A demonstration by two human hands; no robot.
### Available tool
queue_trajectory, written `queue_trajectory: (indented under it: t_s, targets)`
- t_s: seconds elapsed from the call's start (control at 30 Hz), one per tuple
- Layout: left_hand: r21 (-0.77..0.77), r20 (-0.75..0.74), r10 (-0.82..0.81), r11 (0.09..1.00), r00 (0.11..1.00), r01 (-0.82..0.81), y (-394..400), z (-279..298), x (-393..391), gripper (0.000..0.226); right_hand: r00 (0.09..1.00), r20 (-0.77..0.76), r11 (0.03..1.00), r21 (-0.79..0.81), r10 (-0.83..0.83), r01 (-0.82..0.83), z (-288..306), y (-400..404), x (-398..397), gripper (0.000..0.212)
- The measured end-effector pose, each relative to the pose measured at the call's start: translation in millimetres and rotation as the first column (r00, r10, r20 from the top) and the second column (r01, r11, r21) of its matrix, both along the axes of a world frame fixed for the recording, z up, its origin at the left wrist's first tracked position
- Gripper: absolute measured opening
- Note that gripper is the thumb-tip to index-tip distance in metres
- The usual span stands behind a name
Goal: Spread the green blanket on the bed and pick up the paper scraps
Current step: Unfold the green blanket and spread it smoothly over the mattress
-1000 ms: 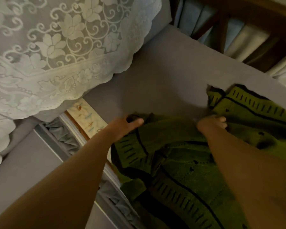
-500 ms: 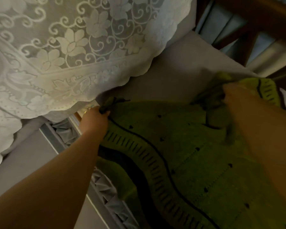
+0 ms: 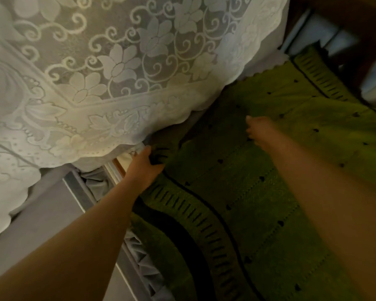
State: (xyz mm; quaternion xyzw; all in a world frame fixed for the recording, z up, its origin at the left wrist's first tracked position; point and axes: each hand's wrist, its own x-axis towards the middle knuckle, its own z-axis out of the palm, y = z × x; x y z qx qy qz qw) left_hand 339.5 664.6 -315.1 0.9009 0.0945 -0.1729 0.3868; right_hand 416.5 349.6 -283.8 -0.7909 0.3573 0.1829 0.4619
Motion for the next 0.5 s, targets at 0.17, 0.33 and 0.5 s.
queue_trajectory:
  t_s: [0.17,0.33,0.5]
  targets:
    - [0.051,0.025,-0.118,0.992,0.993,0.116,5,4,6,0.044,0.977,-0.147,0.953,0.285,0.152,-0.105,13,87,1,0.086]
    - [0.211,0.127,-0.328,0.931,0.936,0.297,-4,19,6,0.044,0.938,-0.276,0.944,0.309,0.210,-0.120,-2,153,2,0.068]
    - [0.047,-0.137,-0.289,0.954,0.948,0.297,18,28,17,0.046,0.993,0.006,0.943,0.314,-0.121,0.113,-24,158,19,0.032]
